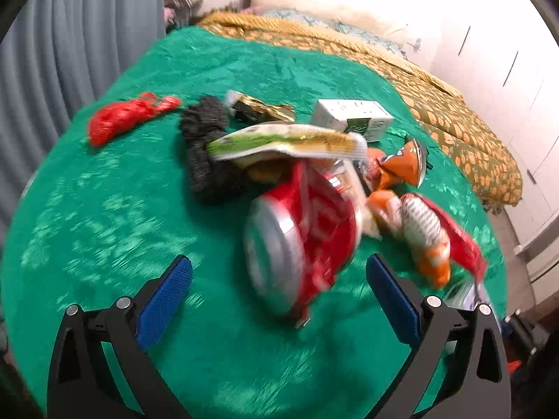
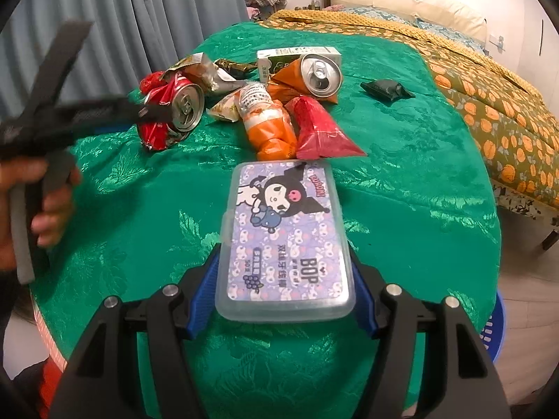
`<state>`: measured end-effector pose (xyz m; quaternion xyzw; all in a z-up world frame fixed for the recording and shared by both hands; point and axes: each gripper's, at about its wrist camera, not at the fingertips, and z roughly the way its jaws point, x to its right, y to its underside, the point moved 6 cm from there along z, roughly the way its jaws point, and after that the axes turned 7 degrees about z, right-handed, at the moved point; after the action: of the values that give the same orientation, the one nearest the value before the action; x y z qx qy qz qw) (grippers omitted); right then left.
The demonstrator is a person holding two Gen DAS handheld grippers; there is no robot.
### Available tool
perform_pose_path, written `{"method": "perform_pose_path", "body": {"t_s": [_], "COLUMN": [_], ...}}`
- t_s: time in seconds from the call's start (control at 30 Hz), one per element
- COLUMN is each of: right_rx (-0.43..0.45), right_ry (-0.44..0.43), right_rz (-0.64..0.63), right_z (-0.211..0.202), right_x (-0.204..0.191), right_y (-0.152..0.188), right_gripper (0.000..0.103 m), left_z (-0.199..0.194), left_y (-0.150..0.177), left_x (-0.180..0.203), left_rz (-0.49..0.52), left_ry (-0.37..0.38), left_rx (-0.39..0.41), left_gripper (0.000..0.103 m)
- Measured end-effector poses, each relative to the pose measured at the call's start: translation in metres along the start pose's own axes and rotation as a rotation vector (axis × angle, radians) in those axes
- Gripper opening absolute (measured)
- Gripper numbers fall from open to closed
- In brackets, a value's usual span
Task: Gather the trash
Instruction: 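Grasp the crushed red can with the left tool, then carry both items over the blue wastebasket and open both tools to drop them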
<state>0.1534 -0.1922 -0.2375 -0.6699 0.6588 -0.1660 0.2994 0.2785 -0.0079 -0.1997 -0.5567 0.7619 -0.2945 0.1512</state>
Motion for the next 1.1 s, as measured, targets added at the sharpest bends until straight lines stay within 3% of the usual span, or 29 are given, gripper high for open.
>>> {"method": "perform_pose_path", "body": {"t_s": [0.13,0.2,0.3,0.37,0.43,0.5,0.53,0.7,0.9,1.03,1.1], "right_rx": [-0.013,-0.01,-0.003,0.001,-0.012,-0.016,-0.015,0.008,0.063,0.105,0.116], "right_ry": [0.008,0.008,0.001,-0.002,-0.011,-0.014,-0.038,-0.133,-0.212,-0.187,-0.129], "right_rz": [-0.012,-0.013,-0.013,-0.011,-0.002,0.009,0.031,0.09,0.201,0.276,0.292], "right_z": [0.001,-0.001,-0.004,-0.005,-0.005,-0.008,-0.011,-0.041,-0.076,-0.103,-0.11], "right_x": [-0.001,-0.002,-0.005,-0.006,-0.007,-0.005,-0.003,0.008,0.045,0.097,0.125], "right_y": [-0.003,-0.007,-0.013,-0.018,-0.02,-0.021,-0.022,-0.019,-0.021,-0.021,-0.017], "right_gripper": [0.066,0.073,0.074,0.074,0.073,0.062,0.062,0.062,0.062,0.062,0.062], "left_z": [0.017,0.02,0.02,0.018,0.012,0.003,-0.002,-0.038,-0.067,-0.08,-0.081], "left_y": [-0.006,-0.004,-0.004,-0.004,-0.004,-0.001,0.002,0.03,0.048,0.045,0.045], "left_x": [0.006,0.006,0.003,0.001,-0.001,-0.003,-0.004,-0.003,0.043,0.097,0.128], "left_rz": [0.043,0.044,0.031,0.028,0.035,0.045,0.045,0.032,0.066,0.122,0.152], "left_ry": [-0.061,-0.092,-0.107,-0.089,-0.093,-0.097,-0.094,-0.021,0.086,0.179,0.23], "left_rx": [-0.04,-0.045,-0.043,-0.036,-0.022,-0.001,0.006,0.013,0.034,0.052,0.043], "left_gripper": [0.099,0.098,0.081,0.063,0.059,0.058,0.057,0.053,0.053,0.053,0.053]}}
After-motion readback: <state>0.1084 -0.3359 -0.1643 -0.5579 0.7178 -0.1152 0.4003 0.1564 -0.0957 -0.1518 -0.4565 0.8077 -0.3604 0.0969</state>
